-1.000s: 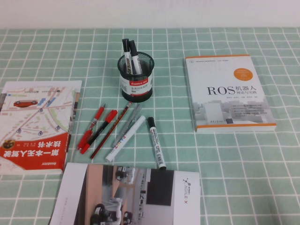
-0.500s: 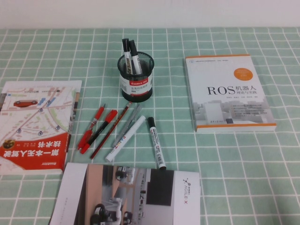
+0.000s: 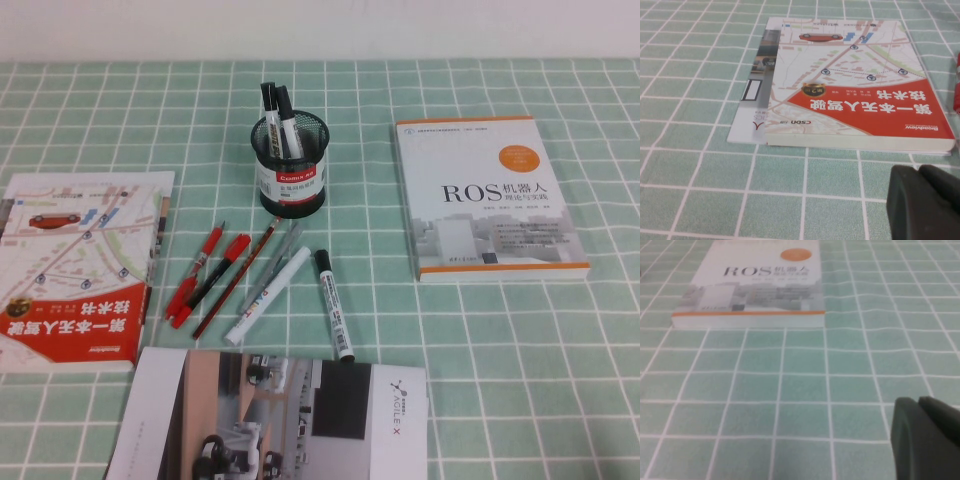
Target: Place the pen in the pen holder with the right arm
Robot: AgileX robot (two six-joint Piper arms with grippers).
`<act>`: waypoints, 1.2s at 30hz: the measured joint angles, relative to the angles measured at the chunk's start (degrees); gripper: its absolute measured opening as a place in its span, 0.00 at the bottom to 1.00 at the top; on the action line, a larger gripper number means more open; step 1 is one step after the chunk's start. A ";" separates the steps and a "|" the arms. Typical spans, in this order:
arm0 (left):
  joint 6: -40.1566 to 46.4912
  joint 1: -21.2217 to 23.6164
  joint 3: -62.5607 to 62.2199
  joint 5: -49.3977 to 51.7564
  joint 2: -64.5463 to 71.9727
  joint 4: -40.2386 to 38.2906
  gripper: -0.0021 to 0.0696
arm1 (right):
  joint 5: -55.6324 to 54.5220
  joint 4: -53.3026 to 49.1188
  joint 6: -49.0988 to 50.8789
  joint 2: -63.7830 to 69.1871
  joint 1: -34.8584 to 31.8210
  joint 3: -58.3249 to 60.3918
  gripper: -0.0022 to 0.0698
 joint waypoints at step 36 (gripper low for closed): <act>0.00 0.00 0.00 0.00 0.00 0.00 0.02 | 0.13 8.61 -3.94 0.00 0.00 0.00 0.00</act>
